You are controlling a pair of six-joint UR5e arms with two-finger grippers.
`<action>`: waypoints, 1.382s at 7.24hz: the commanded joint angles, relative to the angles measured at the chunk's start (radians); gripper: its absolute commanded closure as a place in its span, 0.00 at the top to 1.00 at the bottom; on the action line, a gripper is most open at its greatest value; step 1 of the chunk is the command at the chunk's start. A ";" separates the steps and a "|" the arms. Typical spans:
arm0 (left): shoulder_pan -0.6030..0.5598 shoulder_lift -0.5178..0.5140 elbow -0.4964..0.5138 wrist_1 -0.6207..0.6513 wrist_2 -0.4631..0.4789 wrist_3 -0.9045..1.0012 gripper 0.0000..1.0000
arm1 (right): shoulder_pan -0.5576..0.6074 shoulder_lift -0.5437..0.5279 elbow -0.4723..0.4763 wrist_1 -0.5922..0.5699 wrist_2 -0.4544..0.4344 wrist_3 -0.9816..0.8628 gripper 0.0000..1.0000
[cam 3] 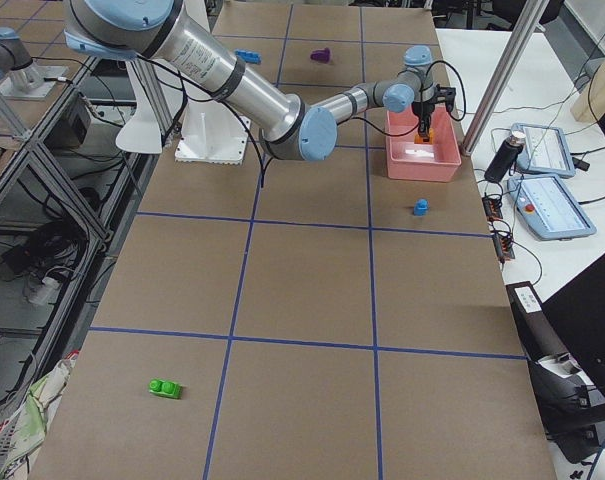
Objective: Put all blocks into box
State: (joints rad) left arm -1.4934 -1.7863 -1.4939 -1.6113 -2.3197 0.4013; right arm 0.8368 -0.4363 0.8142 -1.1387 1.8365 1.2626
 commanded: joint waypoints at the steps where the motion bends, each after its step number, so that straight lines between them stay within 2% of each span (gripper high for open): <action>1: 0.053 -0.001 0.003 -0.101 -0.110 -0.116 1.00 | -0.027 0.007 -0.040 -0.004 -0.007 -0.008 0.99; 2: 0.088 0.002 0.003 -0.149 -0.109 -0.168 1.00 | -0.015 0.007 -0.040 -0.009 0.045 -0.047 0.99; 3: 0.140 0.005 -0.005 -0.153 -0.106 -0.262 1.00 | 0.017 0.007 -0.027 -0.072 0.103 -0.090 0.99; 4: 0.192 0.039 -0.049 -0.166 -0.098 -0.379 1.00 | 0.063 0.007 0.009 -0.128 0.163 -0.133 0.99; 5: 0.258 0.114 -0.128 -0.214 -0.077 -0.506 1.00 | 0.103 0.005 0.057 -0.204 0.214 -0.167 0.99; 6: 0.324 0.192 -0.188 -0.292 0.013 -0.575 1.00 | 0.123 -0.010 0.112 -0.270 0.220 -0.208 0.99; 7: 0.397 0.279 -0.204 -0.379 0.070 -0.631 1.00 | 0.152 -0.037 0.161 -0.300 0.240 -0.239 0.99; 8: 0.457 0.321 -0.204 -0.468 0.130 -0.698 1.00 | 0.185 -0.074 0.193 -0.303 0.271 -0.267 0.99; 10: 0.533 0.337 -0.200 -0.484 0.143 -0.725 1.00 | 0.191 -0.139 0.247 -0.303 0.274 -0.298 0.99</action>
State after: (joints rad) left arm -1.0092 -1.4674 -1.6947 -2.0754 -2.1918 -0.3043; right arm 1.0190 -0.5415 1.0323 -1.4399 2.1056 0.9810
